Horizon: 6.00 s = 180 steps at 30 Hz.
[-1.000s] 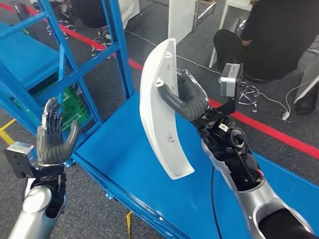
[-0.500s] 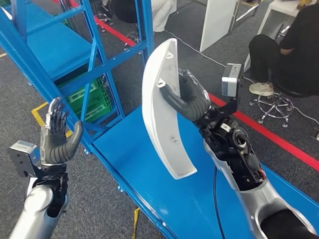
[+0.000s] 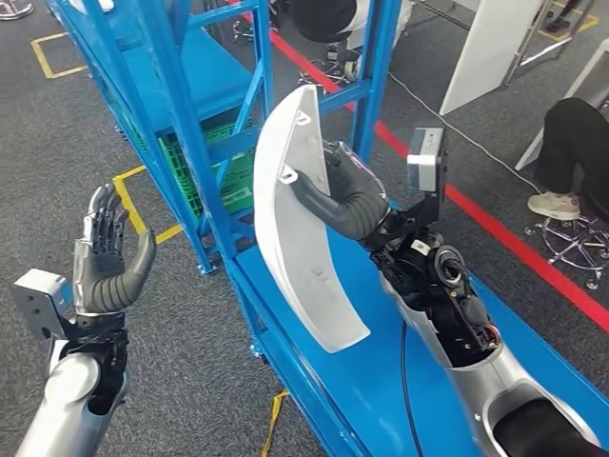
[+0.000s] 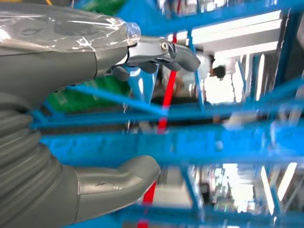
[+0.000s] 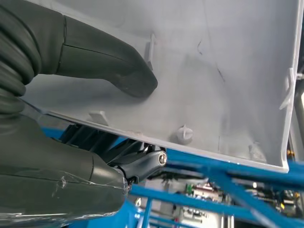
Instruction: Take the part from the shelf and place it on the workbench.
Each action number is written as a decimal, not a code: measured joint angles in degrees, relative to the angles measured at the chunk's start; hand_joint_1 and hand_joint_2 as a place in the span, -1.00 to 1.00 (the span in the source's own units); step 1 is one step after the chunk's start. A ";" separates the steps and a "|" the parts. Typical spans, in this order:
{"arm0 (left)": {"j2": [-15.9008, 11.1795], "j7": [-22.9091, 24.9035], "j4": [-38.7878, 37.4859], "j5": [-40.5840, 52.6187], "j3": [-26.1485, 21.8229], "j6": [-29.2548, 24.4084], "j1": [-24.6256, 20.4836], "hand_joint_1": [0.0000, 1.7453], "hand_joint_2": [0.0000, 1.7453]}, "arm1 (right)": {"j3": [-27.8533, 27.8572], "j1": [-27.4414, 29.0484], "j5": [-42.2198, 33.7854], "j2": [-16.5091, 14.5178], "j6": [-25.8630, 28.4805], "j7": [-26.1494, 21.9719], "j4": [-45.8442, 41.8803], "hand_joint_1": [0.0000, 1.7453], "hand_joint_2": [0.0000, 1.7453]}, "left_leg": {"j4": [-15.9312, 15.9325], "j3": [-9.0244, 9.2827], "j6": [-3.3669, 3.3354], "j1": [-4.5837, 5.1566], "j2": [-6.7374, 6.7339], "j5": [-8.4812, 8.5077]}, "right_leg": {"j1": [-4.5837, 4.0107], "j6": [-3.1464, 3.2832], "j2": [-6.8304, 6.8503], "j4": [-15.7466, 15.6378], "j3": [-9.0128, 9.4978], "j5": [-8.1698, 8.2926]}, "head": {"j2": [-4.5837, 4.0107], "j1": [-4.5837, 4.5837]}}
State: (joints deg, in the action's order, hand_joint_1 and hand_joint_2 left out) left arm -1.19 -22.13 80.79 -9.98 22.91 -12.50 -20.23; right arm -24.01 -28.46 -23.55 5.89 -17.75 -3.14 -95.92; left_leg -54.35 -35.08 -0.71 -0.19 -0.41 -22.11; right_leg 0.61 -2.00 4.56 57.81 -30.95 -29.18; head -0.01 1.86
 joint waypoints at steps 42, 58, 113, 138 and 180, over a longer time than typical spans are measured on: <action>0.22 3.63 8.31 -0.96 0.00 -1.77 1.15 -1.00 1.00 | -5.77 -1.27 -4.05 -1.62 -1.25 0.57 2.44 1.00 1.00 | 0.38 0.30 1.13 -0.65 8.32 0.31 | 0.26 1.61 -9.14 -2.79 -0.75 4.18 | 0.01 2.08; -0.32 3.62 10.77 -1.14 0.00 -1.87 1.09 -1.00 1.00 | -6.84 -2.28 -4.10 -1.74 -1.28 0.44 2.84 1.00 1.00 | -0.56 -0.93 2.51 -1.07 -2.10 0.65 | 0.59 0.23 1.49 -3.39 1.78 2.19 | 0.01 -0.55; -0.85 1.73 9.93 0.17 0.17 -4.87 1.71 -1.00 1.00 | -6.87 -1.35 -3.82 -1.64 -0.04 -2.12 6.14 1.00 1.00 | -14.21 -8.29 3.77 -0.89 0.35 -3.74 | 0.25 2.87 -0.78 -4.29 1.05 4.22 | 0.01 -0.04; -0.58 2.88 10.01 0.88 0.15 -4.92 2.34 -1.00 1.00 | -6.73 -1.48 -3.07 -1.88 -0.20 -2.02 6.92 1.00 1.00 | -4.09 -4.21 2.73 -0.59 4.66 0.12 | 0.86 1.97 -6.24 -3.57 1.29 3.61 | 0.00 1.86; -0.93 4.29 8.63 -3.09 0.20 -5.33 -0.01 -1.00 1.00 | -6.82 -3.38 -2.79 -2.09 2.47 -1.63 10.65 1.00 1.00 | -0.58 -1.16 1.46 -0.47 0.45 0.90 | -0.14 1.71 -4.23 -2.91 0.00 3.34 | 0.01 -0.12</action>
State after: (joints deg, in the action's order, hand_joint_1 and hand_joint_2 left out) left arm -2.13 -17.84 89.43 -13.07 23.10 -17.83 -20.24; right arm -30.83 -31.85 -26.34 3.80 -15.27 -4.77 -85.27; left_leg -54.94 -36.25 0.75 -0.66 0.04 -21.21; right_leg 0.47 -0.28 0.34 54.90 -30.95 -25.84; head 0.00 1.75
